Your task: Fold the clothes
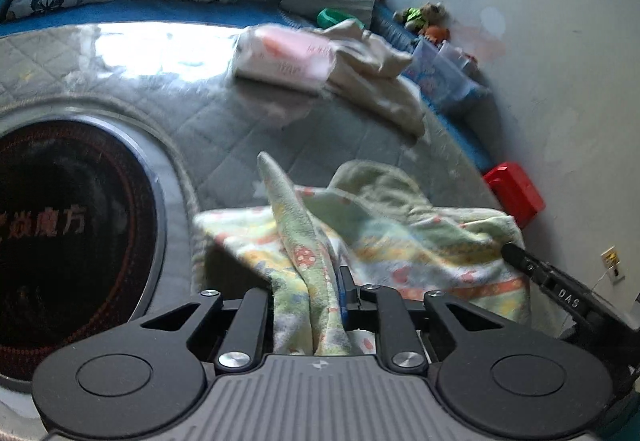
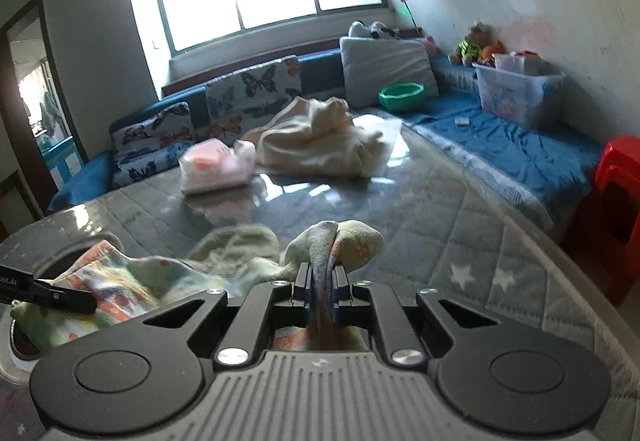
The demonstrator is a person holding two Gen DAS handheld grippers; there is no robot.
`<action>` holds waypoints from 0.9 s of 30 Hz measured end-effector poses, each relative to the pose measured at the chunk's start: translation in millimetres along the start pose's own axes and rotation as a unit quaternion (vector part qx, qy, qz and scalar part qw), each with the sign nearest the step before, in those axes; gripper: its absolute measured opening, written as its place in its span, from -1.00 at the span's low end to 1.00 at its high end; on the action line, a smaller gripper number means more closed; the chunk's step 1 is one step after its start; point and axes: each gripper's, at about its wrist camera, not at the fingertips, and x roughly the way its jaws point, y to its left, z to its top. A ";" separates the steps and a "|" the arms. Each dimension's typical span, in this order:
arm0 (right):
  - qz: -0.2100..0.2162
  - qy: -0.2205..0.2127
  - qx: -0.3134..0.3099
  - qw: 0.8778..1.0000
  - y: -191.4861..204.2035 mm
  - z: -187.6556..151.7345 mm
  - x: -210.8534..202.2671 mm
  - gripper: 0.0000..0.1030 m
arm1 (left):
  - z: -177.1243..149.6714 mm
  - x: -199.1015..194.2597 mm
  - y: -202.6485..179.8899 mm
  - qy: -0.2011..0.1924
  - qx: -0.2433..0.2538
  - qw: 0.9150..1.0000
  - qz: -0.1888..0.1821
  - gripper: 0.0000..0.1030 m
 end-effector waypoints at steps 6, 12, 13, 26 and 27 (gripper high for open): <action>-0.012 0.017 0.009 1.000 -11.0 -13.5 9.6 -0.83 | -7.4 5.5 9.1 0.013 -0.001 1.000 0.021 -0.50; -0.027 0.036 0.006 0.999 -15.1 -22.0 22.5 -0.66 | -11.3 8.5 17.9 0.018 0.001 0.999 0.047 -0.11; -0.031 0.039 0.005 0.999 -15.5 -22.9 24.2 -0.65 | -12.0 8.4 20.2 0.018 -0.001 0.999 0.051 -0.10; -0.016 0.020 -0.036 0.999 3.1 -2.3 28.3 -0.44 | 8.9 2.2 14.9 -0.013 0.007 0.997 0.076 -0.09; -0.007 0.024 -0.038 0.999 6.1 -2.5 31.5 -0.44 | 10.9 4.2 12.2 -0.013 0.010 0.997 0.073 -0.09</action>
